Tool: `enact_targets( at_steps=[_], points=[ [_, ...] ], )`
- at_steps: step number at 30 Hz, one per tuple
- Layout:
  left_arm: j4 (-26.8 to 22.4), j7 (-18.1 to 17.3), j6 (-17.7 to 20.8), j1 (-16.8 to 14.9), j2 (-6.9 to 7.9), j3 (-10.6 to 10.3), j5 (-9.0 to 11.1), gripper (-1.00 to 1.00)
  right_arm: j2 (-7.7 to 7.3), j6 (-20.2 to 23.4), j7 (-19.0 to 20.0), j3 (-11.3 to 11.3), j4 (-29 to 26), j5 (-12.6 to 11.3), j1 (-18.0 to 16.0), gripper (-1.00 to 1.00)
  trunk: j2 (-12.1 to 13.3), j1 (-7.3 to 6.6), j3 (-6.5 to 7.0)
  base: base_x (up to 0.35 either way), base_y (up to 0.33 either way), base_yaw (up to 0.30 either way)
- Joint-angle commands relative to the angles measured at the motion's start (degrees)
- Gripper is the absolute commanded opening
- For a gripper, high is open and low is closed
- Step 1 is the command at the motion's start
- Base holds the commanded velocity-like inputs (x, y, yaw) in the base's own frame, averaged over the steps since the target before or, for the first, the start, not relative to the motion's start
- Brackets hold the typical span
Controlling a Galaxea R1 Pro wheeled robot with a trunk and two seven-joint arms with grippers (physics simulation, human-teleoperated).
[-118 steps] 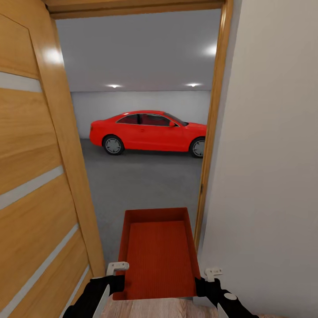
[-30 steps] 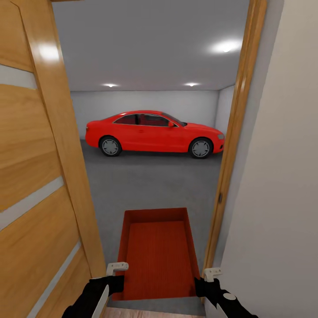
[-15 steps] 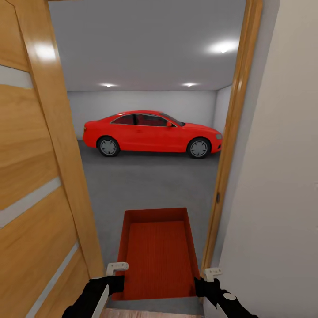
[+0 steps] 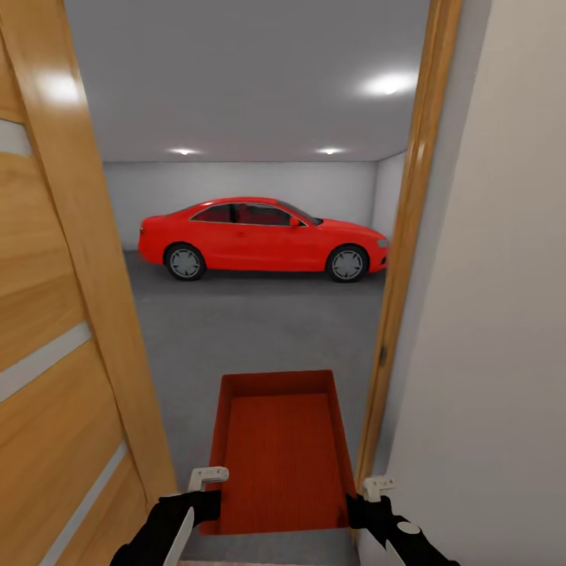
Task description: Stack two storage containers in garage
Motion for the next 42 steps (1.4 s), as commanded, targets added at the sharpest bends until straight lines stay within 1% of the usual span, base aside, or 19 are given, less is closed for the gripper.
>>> enact_targets(
  at_steps=[1,13,16,26,33,42],
  points=[
    [-2.8,-0.1,0.4,-0.1,0.07,1.1,-0.7,-1.0,-0.11,-0.2,3.9,1.5,0.1,0.5,0.0,-1.0,-0.1,0.05,-0.12,0.311,0.0,0.0],
    [-2.8,-0.1,0.4,-0.1,0.07,1.1,-0.7,-1.0,-0.13,-0.3,3.9,1.5,0.1,0.5,0.0,-1.0,-0.1,0.05,-0.12,0.326,0.0,0.0],
    [-2.8,-0.1,0.3,-0.1,0.07,1.1,-0.7,-1.0,-0.13,-0.3,3.9,1.5,0.1,0.5,0.0,-1.0,-0.1,0.05,-0.12,0.202,0.0,0.0],
    [-2.8,0.1,0.4,-0.1,0.07,1.1,-0.8,-1.0,-0.14,-0.3,3.9,1.5,0.1,0.7,0.0,-1.0,-0.1,0.05,-0.12,0.015,0.0,0.0],
    [-2.8,0.1,0.4,-0.1,0.07,1.1,-0.8,-1.0,-0.14,-0.3,3.9,1.5,0.1,0.6,0.0,-1.0,-0.1,0.05,-0.12,0.03,0.123,0.0],
    [-2.8,0.1,0.3,-0.1,0.07,1.1,-0.9,-1.0,-0.14,-0.3,3.9,1.5,0.1,0.5,0.0,-1.0,-0.1,0.05,-0.12,0.004,0.015,0.0]
  ],
)
